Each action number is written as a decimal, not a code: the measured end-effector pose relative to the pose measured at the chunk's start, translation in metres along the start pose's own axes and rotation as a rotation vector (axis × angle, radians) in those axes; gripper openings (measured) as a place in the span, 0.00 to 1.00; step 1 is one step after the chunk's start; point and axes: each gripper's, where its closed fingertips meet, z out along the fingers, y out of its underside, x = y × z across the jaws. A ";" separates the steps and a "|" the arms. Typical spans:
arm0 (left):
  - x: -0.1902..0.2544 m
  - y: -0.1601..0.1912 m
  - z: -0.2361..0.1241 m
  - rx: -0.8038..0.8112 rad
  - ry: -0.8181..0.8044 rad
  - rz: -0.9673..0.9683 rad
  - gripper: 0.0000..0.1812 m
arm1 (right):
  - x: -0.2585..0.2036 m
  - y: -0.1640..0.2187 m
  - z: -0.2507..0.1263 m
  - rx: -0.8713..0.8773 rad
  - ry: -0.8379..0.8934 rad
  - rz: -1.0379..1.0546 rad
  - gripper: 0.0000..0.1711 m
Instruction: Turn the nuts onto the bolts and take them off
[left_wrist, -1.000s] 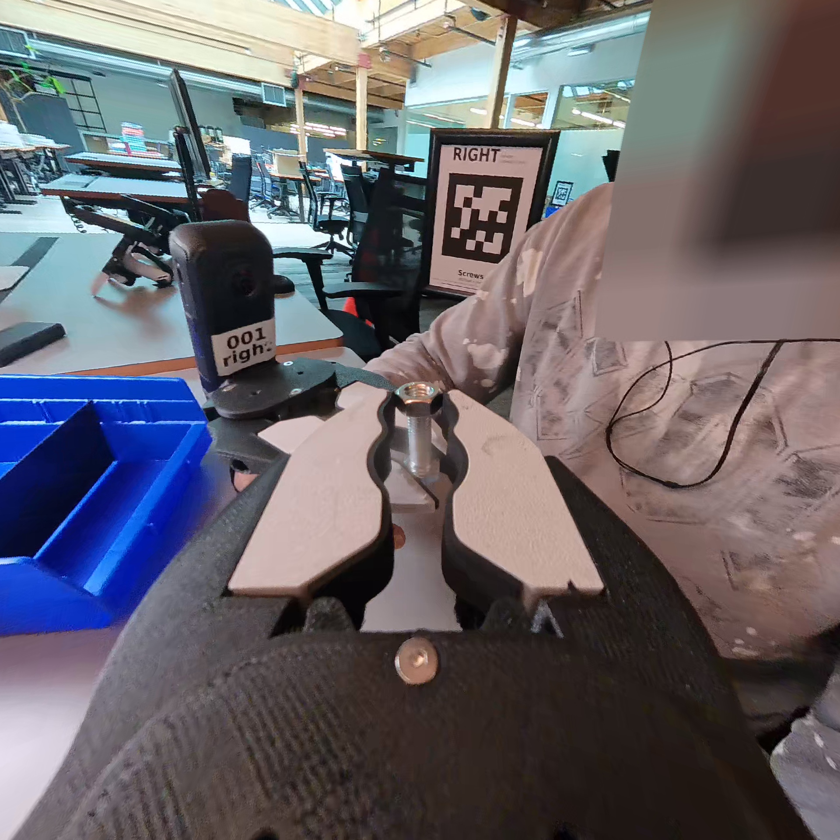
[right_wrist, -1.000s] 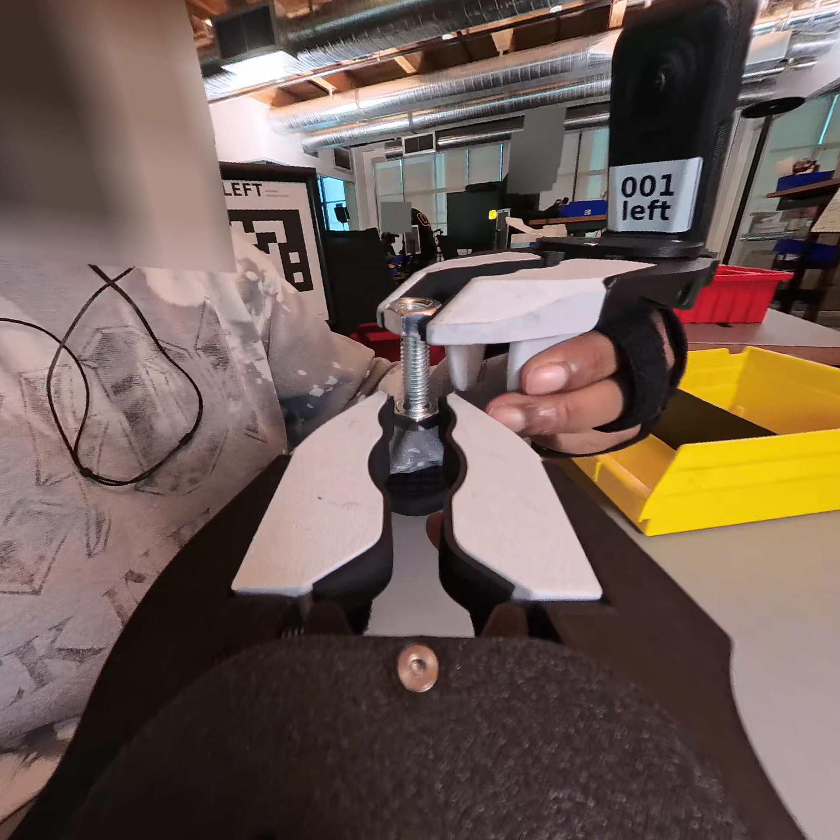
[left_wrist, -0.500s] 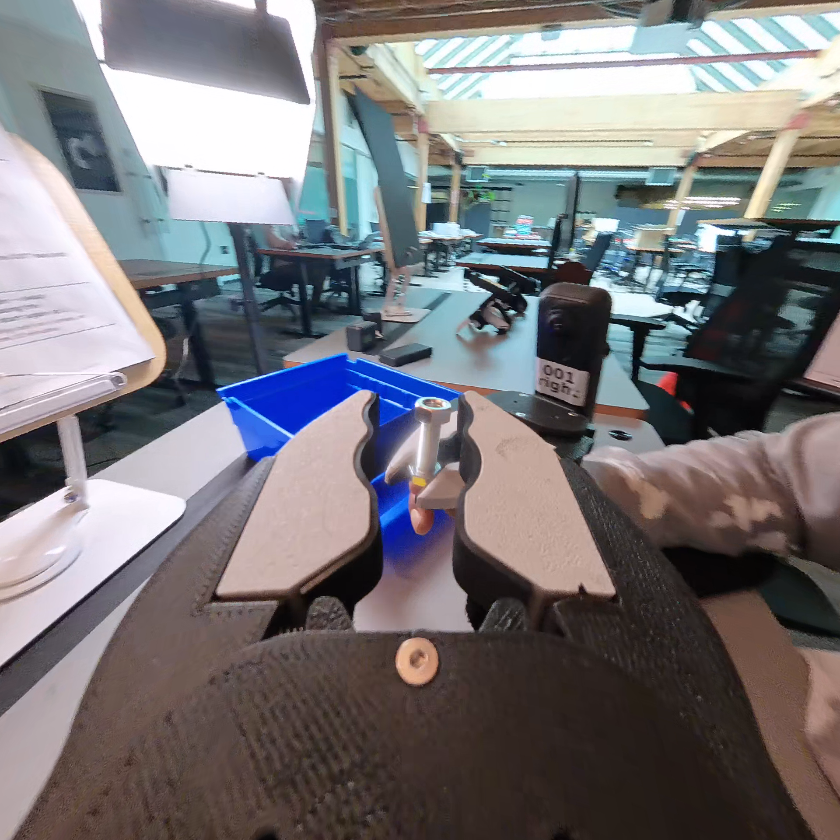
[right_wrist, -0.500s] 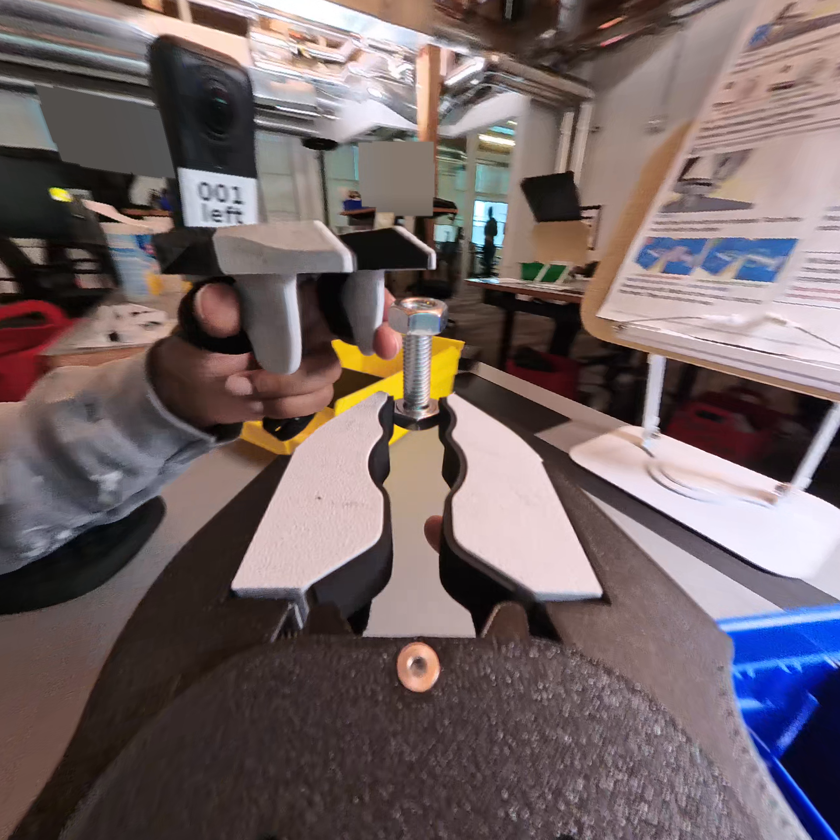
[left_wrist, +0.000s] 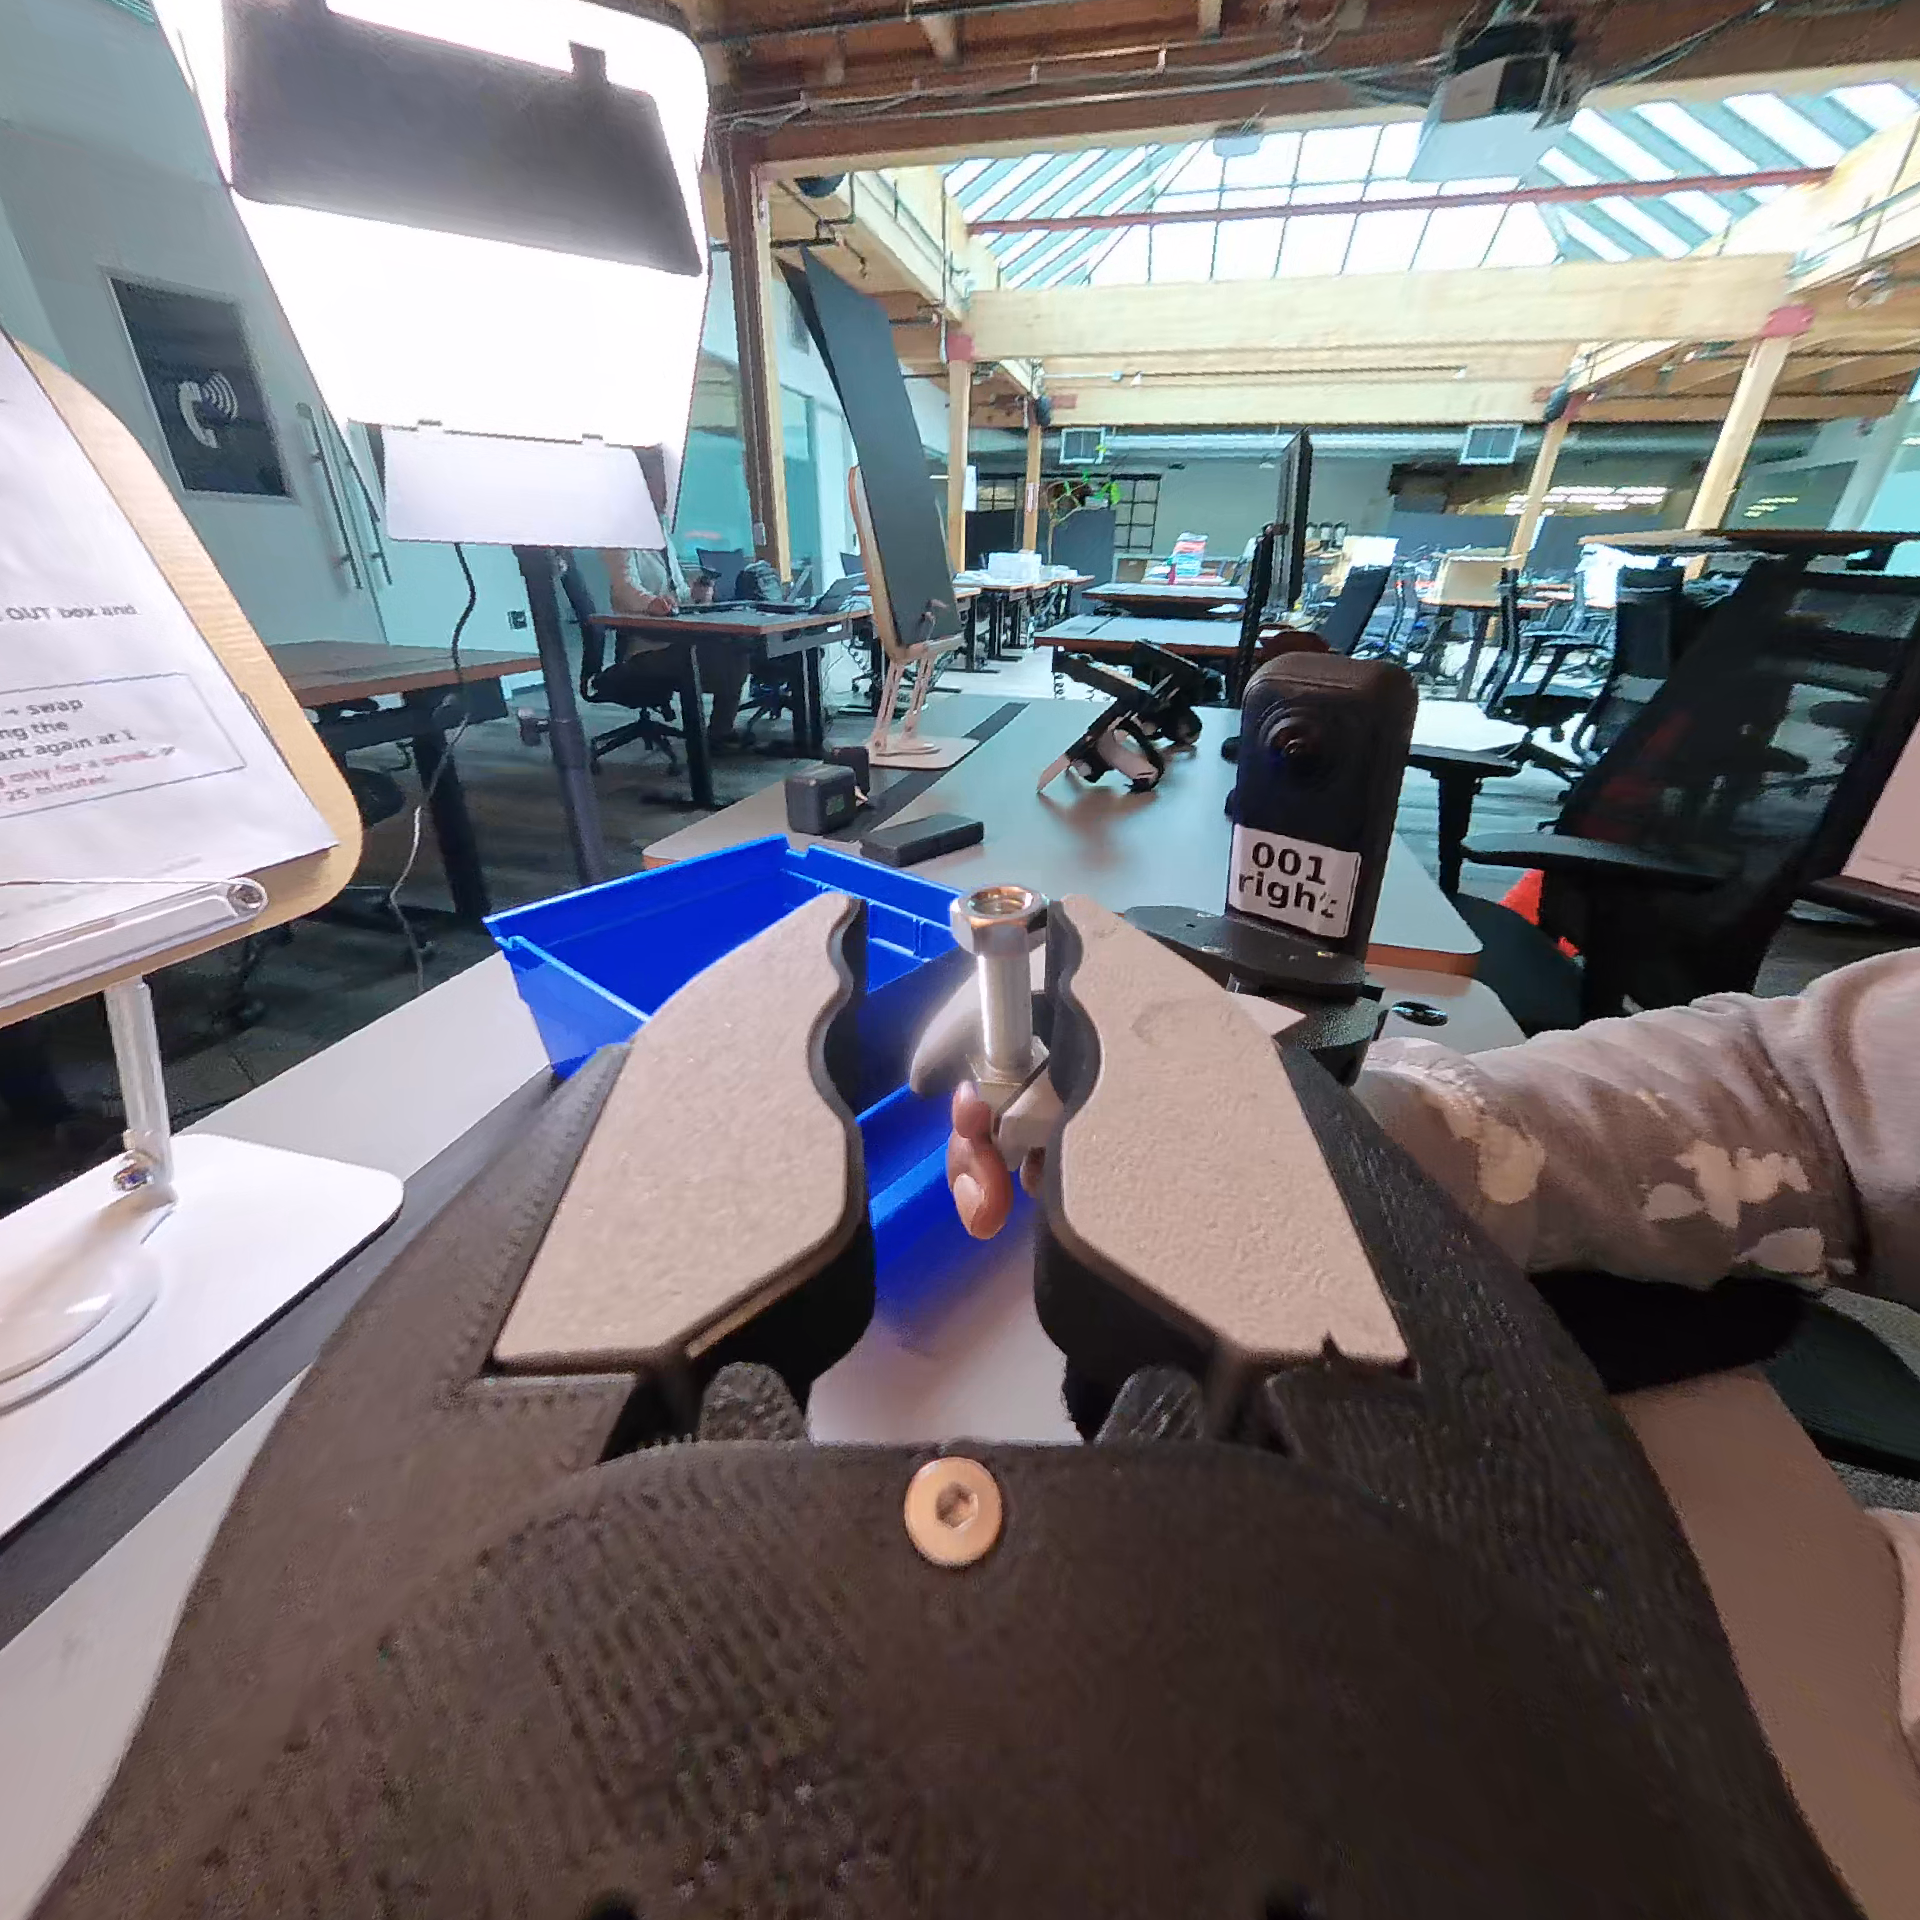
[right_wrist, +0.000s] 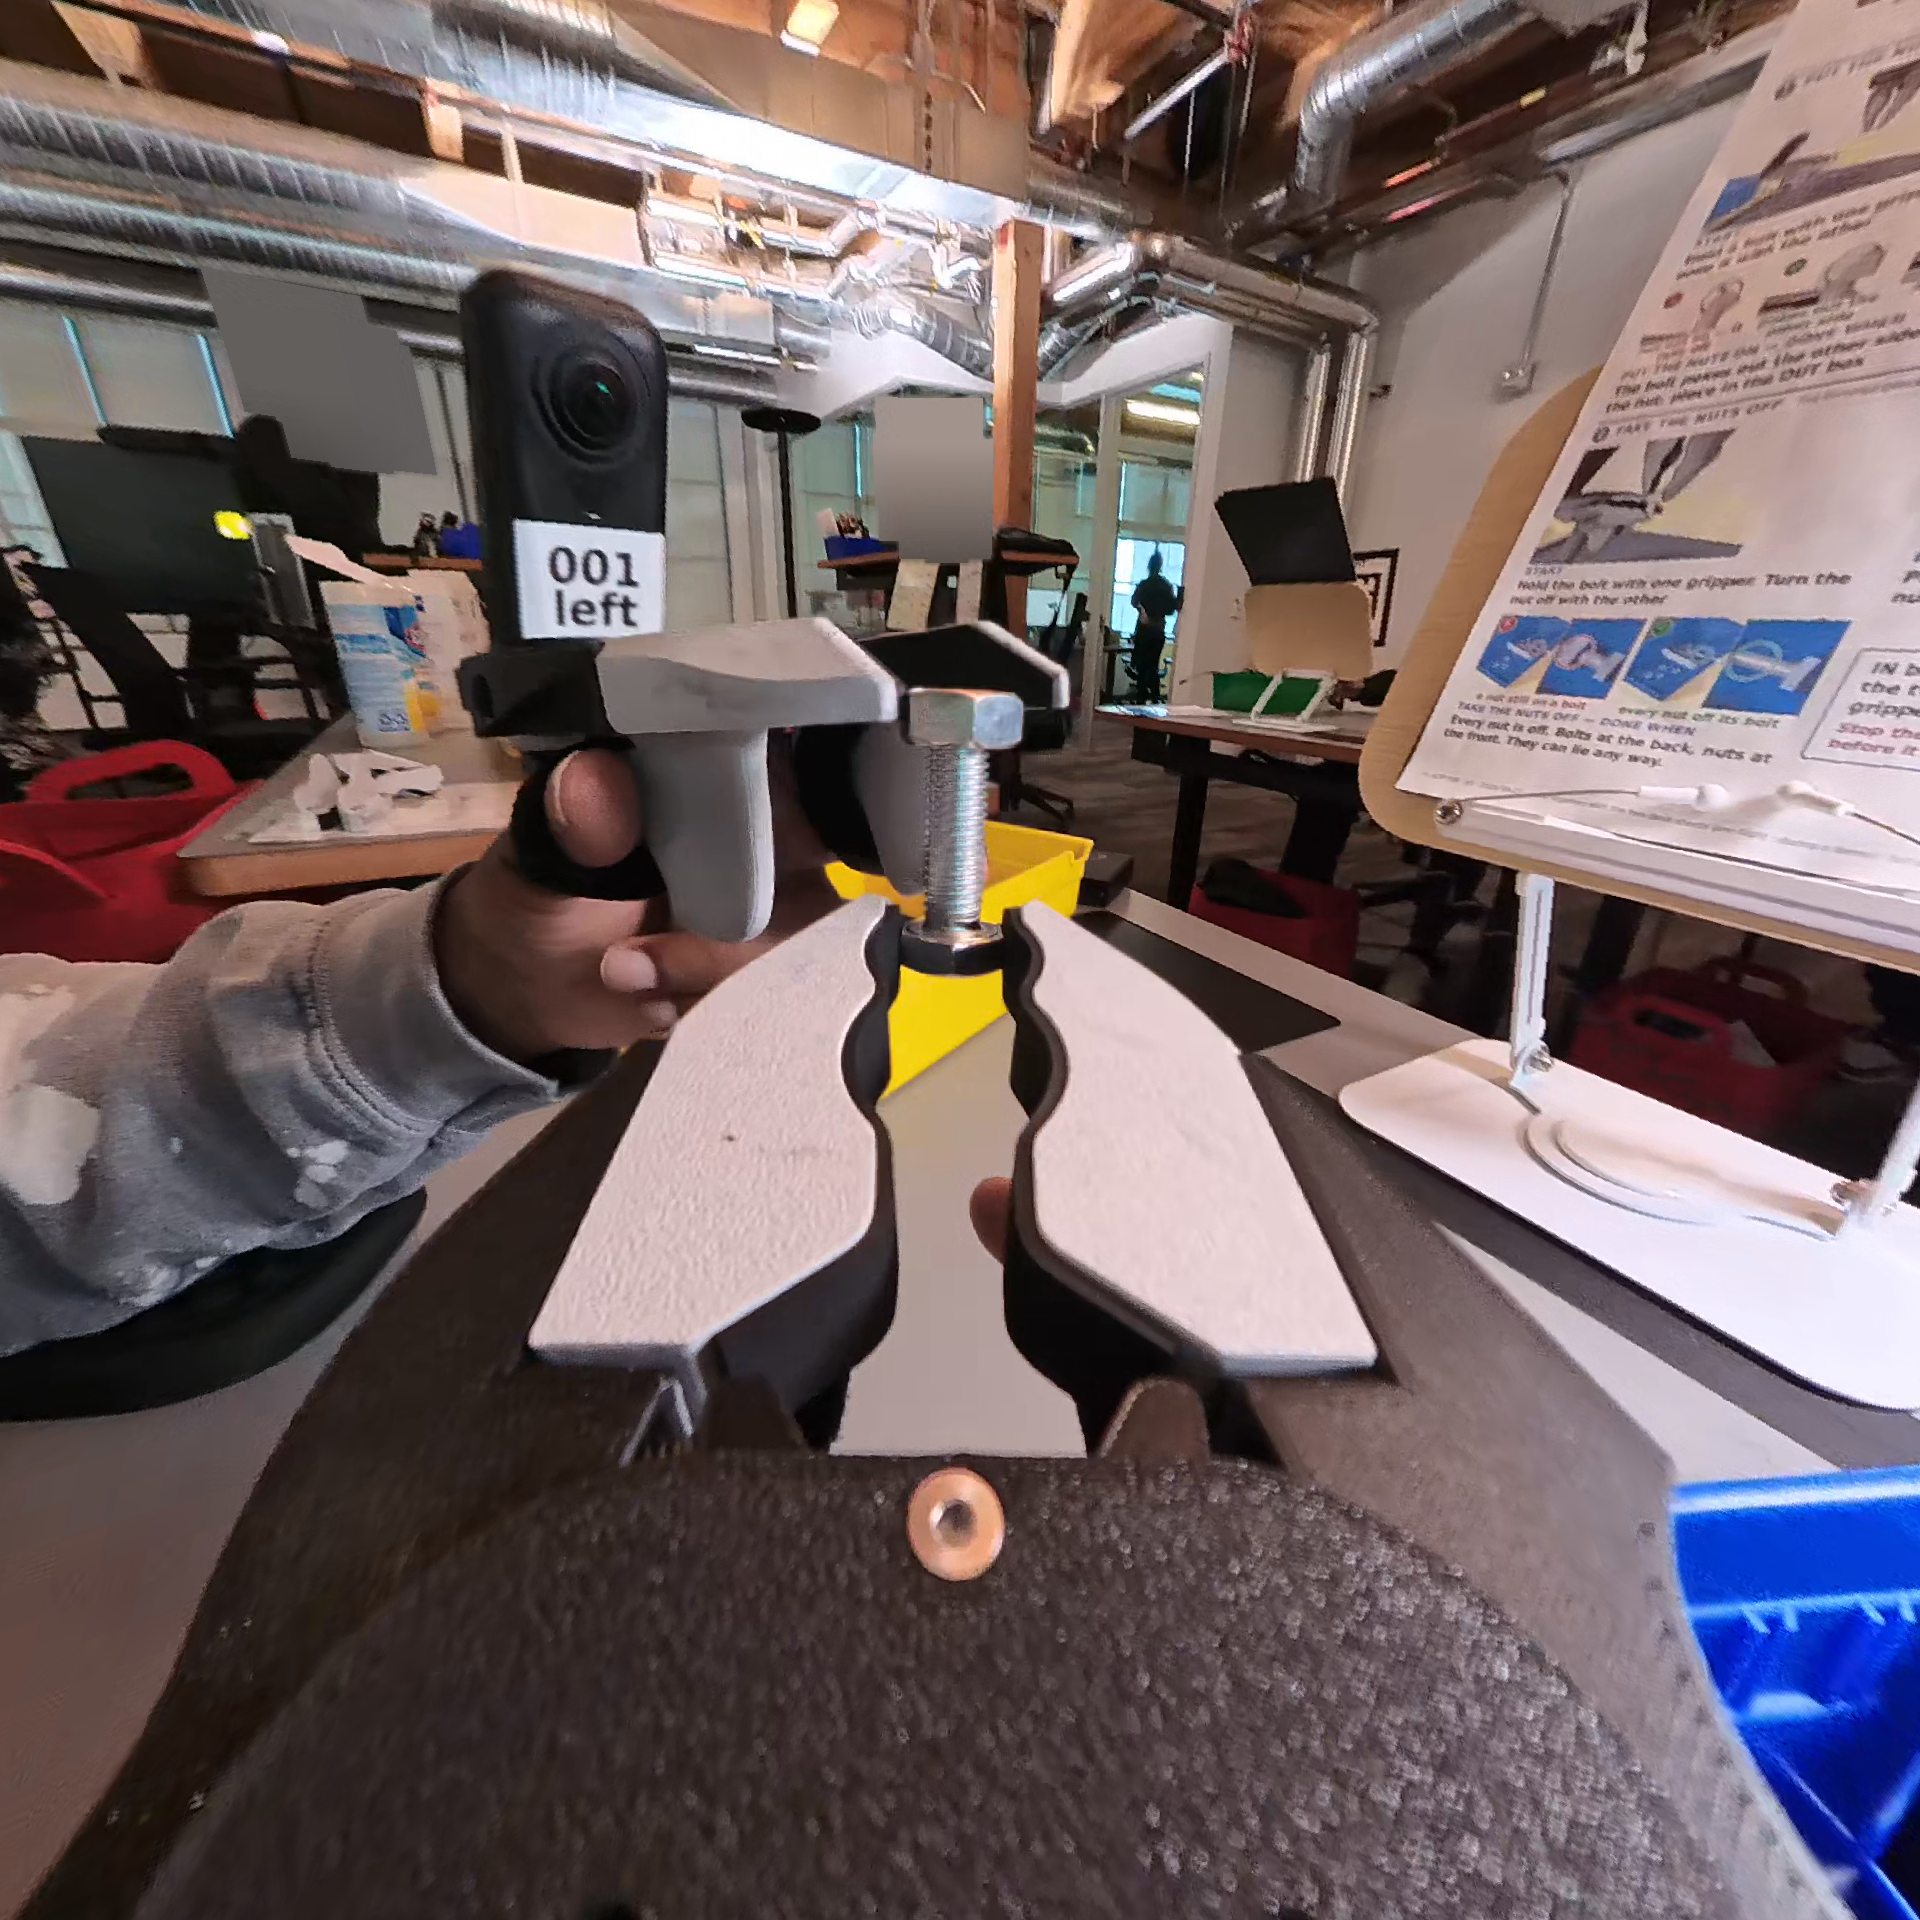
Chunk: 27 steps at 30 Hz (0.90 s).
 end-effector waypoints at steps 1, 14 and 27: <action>0.000 -0.001 -0.001 0.002 0.000 -0.004 0.18 | -0.001 -0.002 0.000 0.011 -0.006 0.007 0.11; 0.005 -0.007 0.001 0.023 0.022 -0.053 0.20 | -0.003 -0.011 -0.001 0.083 -0.047 0.049 0.11; 0.012 -0.014 -0.002 0.013 0.058 -0.082 0.20 | -0.012 -0.022 -0.006 0.154 -0.123 0.084 0.11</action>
